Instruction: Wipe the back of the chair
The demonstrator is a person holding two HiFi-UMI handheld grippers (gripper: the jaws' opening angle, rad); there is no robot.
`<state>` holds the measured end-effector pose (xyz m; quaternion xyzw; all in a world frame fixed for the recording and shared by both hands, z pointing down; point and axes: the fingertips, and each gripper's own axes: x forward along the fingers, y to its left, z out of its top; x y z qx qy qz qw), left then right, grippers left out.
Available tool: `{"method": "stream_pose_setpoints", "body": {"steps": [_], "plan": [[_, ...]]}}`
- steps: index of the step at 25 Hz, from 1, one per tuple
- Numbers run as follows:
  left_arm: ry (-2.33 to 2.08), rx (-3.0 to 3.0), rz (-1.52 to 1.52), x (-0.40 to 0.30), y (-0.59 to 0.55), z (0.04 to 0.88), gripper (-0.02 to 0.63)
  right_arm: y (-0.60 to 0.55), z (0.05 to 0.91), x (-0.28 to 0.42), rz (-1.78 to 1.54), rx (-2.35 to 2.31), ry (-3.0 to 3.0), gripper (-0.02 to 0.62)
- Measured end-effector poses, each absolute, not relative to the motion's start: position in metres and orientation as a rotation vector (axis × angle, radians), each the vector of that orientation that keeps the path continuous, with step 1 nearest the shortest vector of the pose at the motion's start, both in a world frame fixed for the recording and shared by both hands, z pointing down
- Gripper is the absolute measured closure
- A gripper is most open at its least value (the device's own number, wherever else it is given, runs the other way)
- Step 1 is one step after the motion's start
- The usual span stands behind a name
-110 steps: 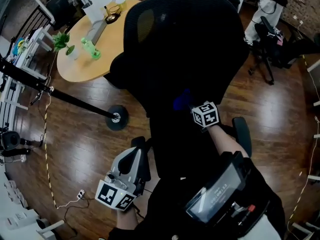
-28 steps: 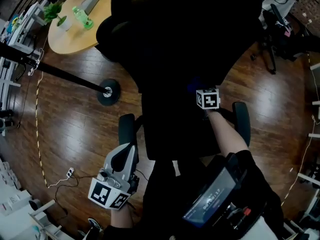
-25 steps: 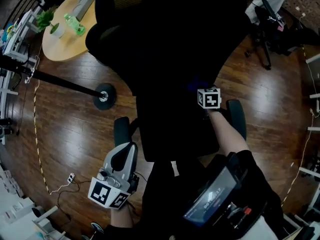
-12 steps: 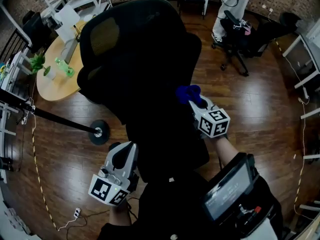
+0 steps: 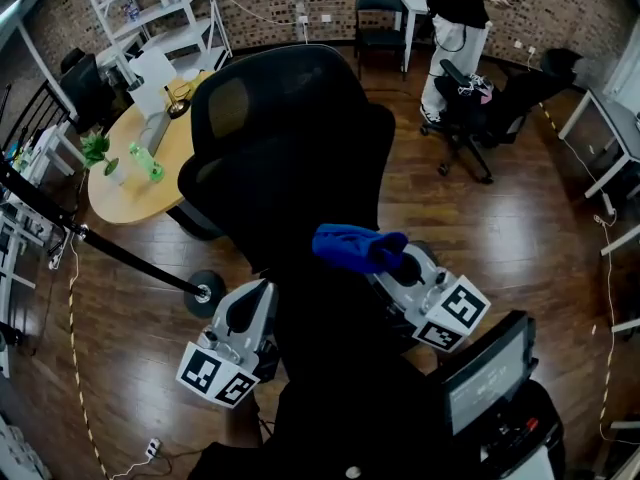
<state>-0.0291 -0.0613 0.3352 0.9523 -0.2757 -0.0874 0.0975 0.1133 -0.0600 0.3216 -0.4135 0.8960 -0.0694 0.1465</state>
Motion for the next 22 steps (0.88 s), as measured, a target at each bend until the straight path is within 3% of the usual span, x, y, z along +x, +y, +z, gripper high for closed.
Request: {"method": "stream_pose_setpoints", "body": {"steps": [22], "plan": [[-0.854,2.826,-0.29,0.0,-0.037,0.323,0.601,-0.025,0.303,0.124,-0.145,-1.067,2.612,0.541]]}}
